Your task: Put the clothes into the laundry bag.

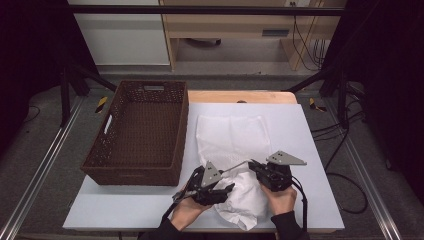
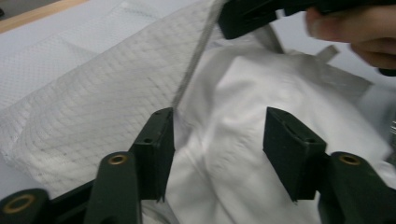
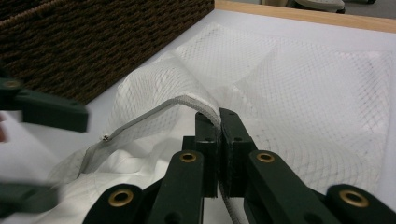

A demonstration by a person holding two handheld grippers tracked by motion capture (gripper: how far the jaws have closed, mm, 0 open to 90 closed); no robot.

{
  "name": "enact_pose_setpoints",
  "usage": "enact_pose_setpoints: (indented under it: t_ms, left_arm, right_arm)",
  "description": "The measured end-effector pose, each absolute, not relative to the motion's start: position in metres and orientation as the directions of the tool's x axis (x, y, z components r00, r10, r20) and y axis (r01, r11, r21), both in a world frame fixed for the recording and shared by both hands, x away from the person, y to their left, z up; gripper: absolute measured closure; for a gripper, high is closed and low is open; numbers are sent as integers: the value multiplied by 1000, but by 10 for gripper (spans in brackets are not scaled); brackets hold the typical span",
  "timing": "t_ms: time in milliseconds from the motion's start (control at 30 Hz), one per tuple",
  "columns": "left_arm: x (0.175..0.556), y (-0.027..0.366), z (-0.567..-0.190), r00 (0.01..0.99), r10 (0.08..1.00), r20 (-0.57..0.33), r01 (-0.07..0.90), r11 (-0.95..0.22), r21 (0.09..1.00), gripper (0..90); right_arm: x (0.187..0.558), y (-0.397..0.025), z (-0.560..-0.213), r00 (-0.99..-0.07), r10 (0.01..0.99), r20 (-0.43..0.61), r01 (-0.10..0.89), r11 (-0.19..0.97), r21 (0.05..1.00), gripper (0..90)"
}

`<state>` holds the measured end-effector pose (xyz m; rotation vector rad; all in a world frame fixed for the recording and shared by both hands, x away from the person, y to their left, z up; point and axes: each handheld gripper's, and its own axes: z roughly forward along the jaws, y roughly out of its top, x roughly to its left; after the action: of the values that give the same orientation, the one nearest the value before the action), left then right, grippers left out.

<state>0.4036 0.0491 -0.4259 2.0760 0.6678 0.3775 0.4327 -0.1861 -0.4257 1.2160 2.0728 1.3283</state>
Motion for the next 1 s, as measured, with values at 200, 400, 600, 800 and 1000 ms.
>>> enact_pose_setpoints:
  t_ms: [200, 400, 600, 800, 1000]
  left_arm:
    - [386, 32, -450, 840, 542, 24, 313, -521, 794, 364]
    - [393, 26, -470, 835, 551, -11, 354, -521, 776, 554]
    - [389, 25, -454, 842, 539, 24, 318, -531, 785, 830]
    - [404, 25, -442, 827, 562, 12, 325, -495, 806, 836]
    - [429, 19, -455, 785, 617, 62, 333, -504, 797, 806]
  right_arm:
    - [432, -187, -425, -544, 831, 115, 450, 174, 876, 870]
    - [432, -188, -424, -541, 833, 118, 451, 168, 877, 871]
    - [432, -188, -424, -542, 832, 117, 449, 170, 877, 871]
    - [432, -187, -424, -542, 833, 116, 449, 170, 877, 871]
    - [431, -188, -423, -542, 832, 117, 444, 166, 880, 871]
